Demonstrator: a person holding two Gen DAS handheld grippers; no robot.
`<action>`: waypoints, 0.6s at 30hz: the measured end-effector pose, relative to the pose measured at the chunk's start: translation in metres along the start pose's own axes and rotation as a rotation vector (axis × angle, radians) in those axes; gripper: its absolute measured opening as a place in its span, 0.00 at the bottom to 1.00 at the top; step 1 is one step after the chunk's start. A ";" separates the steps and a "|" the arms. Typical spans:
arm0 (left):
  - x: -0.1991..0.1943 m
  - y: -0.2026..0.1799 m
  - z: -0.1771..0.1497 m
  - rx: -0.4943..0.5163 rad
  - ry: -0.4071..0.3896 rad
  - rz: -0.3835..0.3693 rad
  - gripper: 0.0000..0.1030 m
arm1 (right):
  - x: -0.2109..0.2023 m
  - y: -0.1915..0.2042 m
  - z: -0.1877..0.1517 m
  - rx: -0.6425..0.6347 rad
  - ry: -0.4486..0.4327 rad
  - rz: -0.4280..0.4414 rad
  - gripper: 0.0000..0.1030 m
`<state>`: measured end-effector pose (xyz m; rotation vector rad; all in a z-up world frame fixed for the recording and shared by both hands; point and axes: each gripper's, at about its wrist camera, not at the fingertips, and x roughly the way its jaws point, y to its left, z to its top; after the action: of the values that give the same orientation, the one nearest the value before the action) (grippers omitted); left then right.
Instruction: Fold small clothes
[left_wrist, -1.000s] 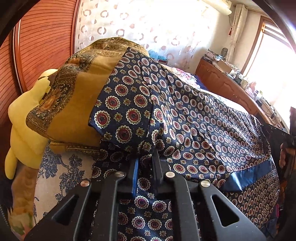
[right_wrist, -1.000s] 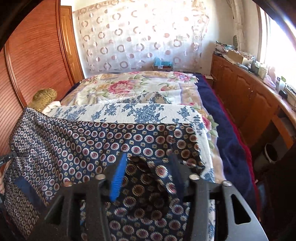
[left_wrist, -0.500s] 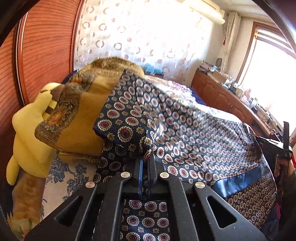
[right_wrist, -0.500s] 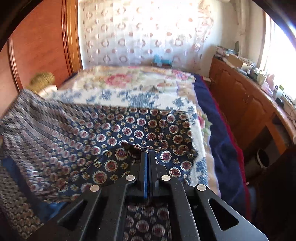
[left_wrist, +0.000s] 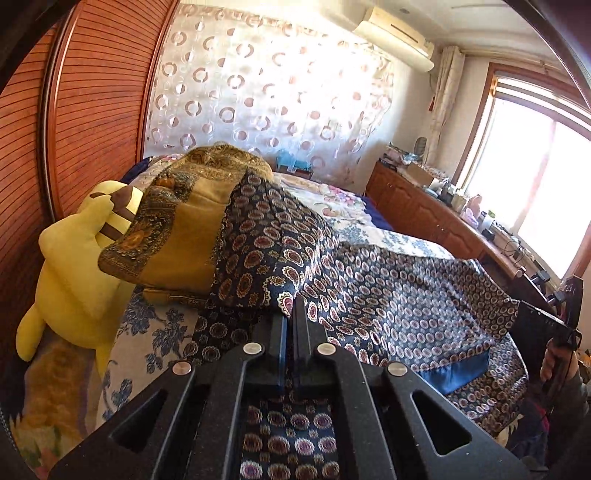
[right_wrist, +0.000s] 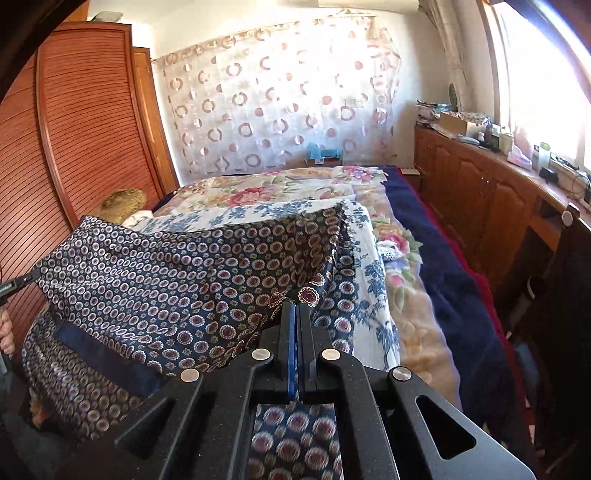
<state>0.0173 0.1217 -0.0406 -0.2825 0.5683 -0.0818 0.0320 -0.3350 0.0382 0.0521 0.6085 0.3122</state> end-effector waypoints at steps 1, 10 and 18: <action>-0.003 -0.001 0.000 0.001 -0.005 -0.003 0.03 | -0.003 0.001 -0.001 0.001 -0.002 0.010 0.00; -0.032 0.004 -0.022 0.011 0.005 0.021 0.03 | -0.029 0.002 -0.017 -0.032 0.032 0.031 0.00; -0.057 0.015 -0.039 0.010 0.043 0.054 0.03 | -0.050 -0.012 -0.023 -0.040 0.112 -0.001 0.00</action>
<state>-0.0514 0.1353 -0.0467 -0.2565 0.6179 -0.0384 -0.0169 -0.3625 0.0457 -0.0039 0.7128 0.3276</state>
